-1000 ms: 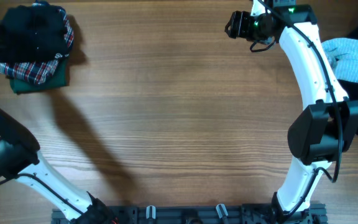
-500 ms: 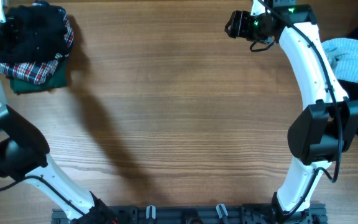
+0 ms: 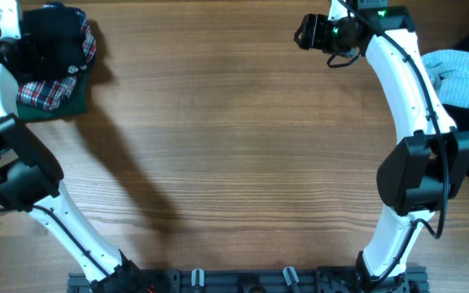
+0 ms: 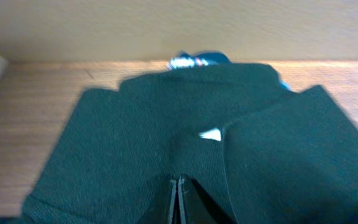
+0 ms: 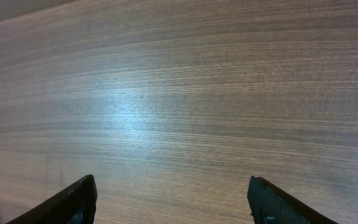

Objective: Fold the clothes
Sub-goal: 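Lower the black shirt onto the plaid clothes stack with the left gripper, then press and adjust the black shirt on the stack with the left gripper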

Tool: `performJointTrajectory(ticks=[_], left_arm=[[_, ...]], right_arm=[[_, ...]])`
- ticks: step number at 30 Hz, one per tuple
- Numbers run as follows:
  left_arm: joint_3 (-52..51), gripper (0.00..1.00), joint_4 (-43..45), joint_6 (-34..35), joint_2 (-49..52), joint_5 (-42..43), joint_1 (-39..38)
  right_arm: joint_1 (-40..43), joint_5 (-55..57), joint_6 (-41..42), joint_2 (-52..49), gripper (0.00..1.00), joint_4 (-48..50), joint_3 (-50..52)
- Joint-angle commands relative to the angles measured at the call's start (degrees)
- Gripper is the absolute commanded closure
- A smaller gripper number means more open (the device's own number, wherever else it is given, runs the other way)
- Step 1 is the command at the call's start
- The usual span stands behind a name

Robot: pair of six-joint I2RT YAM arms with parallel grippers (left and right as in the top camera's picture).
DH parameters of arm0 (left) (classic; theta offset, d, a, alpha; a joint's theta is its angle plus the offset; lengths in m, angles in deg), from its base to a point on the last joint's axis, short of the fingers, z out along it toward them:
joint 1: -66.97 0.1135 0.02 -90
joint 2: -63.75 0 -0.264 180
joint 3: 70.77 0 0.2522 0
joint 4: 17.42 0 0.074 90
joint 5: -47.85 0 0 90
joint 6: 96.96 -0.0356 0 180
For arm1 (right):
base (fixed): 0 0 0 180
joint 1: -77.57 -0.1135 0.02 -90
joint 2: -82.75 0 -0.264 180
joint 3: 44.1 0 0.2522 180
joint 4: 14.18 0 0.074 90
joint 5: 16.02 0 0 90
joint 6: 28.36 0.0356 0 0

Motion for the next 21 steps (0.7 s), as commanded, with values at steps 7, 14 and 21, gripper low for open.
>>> performJointTrajectory(ticks=[7, 14, 21], left_arm=[[1.01, 0.96, 5.90, -0.48, 5.25, -1.51, 0.24], [1.01, 0.96, 2.01, -0.42, 9.90, -1.14, 0.26], [1.03, 0.90, 3.41, -0.26, 9.31, 0.57, 0.24]], right_arm=[[-0.37, -0.90, 0.20, -1.14, 0.22, 0.11, 0.48], [-0.37, -0.87, 0.07, -1.16, 0.22, 0.13, 0.48], [-0.37, -0.90, 0.04, -1.16, 0.22, 0.13, 0.48]])
